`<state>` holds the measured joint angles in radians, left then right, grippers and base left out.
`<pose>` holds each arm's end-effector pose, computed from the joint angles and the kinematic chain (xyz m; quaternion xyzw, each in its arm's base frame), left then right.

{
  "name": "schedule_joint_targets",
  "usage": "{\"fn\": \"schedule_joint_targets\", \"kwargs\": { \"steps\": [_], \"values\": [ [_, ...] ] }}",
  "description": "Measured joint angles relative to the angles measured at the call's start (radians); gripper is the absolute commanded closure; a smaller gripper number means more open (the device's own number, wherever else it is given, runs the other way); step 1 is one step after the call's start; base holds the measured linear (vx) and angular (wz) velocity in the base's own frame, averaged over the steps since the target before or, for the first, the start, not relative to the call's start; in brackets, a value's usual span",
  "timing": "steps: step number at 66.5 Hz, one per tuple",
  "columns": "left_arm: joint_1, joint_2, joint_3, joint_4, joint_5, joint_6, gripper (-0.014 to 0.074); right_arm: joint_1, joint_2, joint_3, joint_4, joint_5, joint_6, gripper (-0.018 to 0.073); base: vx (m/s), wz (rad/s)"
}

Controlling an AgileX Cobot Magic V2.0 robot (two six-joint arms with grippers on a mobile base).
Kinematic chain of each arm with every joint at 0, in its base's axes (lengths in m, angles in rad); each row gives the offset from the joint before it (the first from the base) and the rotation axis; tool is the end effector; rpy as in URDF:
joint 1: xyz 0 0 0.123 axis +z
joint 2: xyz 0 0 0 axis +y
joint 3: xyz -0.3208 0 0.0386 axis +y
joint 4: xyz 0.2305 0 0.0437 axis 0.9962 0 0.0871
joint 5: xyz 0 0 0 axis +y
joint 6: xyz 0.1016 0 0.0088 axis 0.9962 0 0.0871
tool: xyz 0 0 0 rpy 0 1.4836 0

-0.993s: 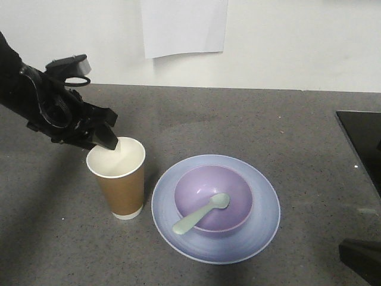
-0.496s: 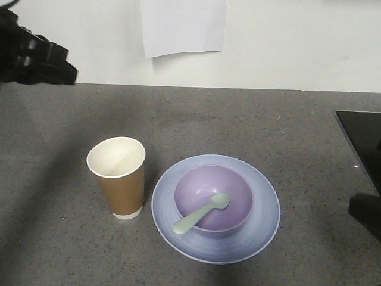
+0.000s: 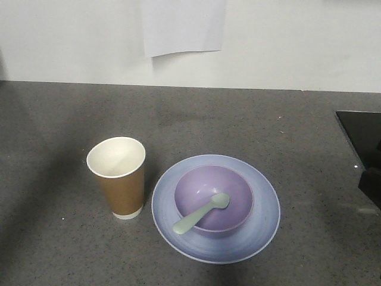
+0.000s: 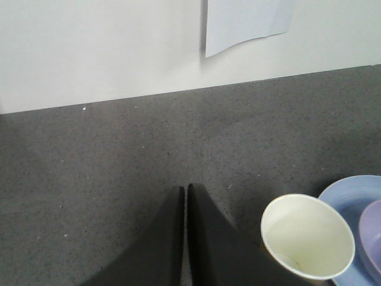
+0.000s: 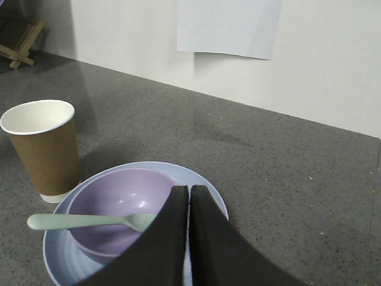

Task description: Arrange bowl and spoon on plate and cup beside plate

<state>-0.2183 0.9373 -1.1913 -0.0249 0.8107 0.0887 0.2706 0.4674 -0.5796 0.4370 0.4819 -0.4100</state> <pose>0.1404 -0.0330 0.4584 0.1277 0.8425 -0.0460 0.5213 0.0449 0.0333 0.3471 -0.1726 0.7670 0.1544 0.5984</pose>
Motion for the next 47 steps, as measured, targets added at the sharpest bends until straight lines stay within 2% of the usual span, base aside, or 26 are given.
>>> {"fn": "schedule_joint_targets", "kwargs": {
  "steps": [7,17,34,47],
  "values": [
    [0.0,-0.067,0.132,0.025,-0.055,-0.022,0.0603,0.0,0.0,0.0,0.0,0.0,0.0,0.0564,0.0,0.0],
    [0.0,-0.126,0.237,0.025,-0.09,-0.029,0.0603,0.0,0.0,0.0,0.0,0.0,0.0,0.0564,0.0,0.0],
    [0.0,-0.14,0.257,0.025,-0.11,-0.032,0.0603,0.0,0.0,0.0,0.0,0.0,0.0,0.0564,0.0,0.0],
    [0.0,-0.14,0.259,0.025,-0.075,-0.032,0.0603,0.0,0.0,0.0,0.0,0.0,0.0,0.0564,0.0,0.0]
  ]
}}
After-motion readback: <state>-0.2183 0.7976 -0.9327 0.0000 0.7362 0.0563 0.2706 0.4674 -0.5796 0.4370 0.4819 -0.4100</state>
